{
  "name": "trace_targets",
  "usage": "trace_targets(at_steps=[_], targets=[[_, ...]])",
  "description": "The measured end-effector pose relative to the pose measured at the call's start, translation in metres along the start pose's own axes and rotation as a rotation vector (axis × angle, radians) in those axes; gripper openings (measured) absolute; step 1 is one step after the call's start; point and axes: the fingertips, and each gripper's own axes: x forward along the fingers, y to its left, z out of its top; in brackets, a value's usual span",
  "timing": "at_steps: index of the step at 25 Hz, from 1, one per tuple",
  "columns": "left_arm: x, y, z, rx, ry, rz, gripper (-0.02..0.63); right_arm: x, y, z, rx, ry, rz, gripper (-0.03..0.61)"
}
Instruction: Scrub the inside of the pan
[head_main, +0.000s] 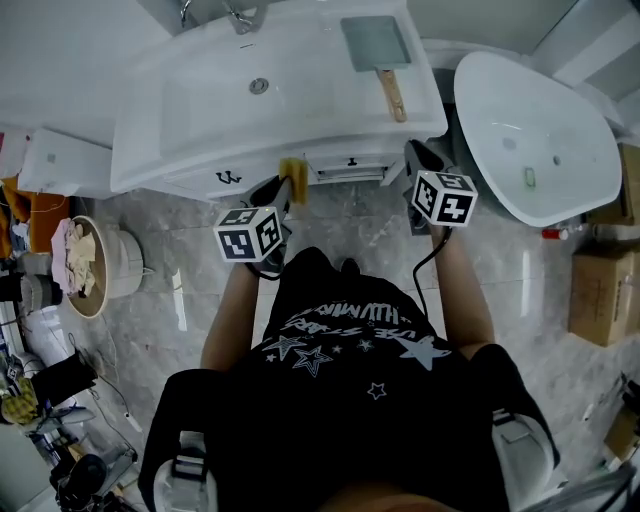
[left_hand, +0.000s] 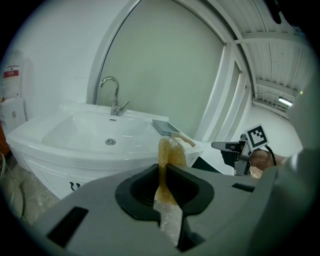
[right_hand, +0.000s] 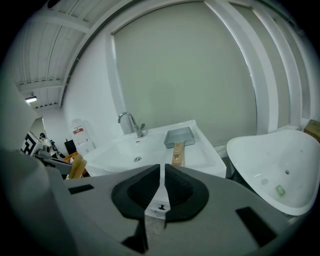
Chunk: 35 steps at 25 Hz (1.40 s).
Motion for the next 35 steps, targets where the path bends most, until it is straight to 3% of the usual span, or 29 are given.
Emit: trace_targets(at_steps=[8, 19, 27, 31, 35], targets=[[0.015, 0.002, 0.028, 0.035, -0.018, -0.013, 0.051, 0.019, -0.009, 0.007, 0.012, 0.001, -0.018, 0.016], [0.085, 0.028, 0.090, 0.061, -0.022, -0.091, 0.051, 0.089, -0.028, 0.015, 0.025, 0.131, -0.075, 0.202], [0.133, 0.043, 0.123, 0.085, 0.012, -0.163, 0.051, 0.133, -0.044, 0.016, 0.003, 0.231, -0.171, 0.207], [0.151, 0.047, 0.136, 0.102, 0.023, -0.194, 0.051, 0.159, -0.056, -0.001, 0.013, 0.245, -0.165, 0.205], [0.168, 0.048, 0.147, 0.130, 0.045, -0.228, 0.051, 0.154, -0.050, 0.010, -0.016, 0.300, -0.215, 0.145]])
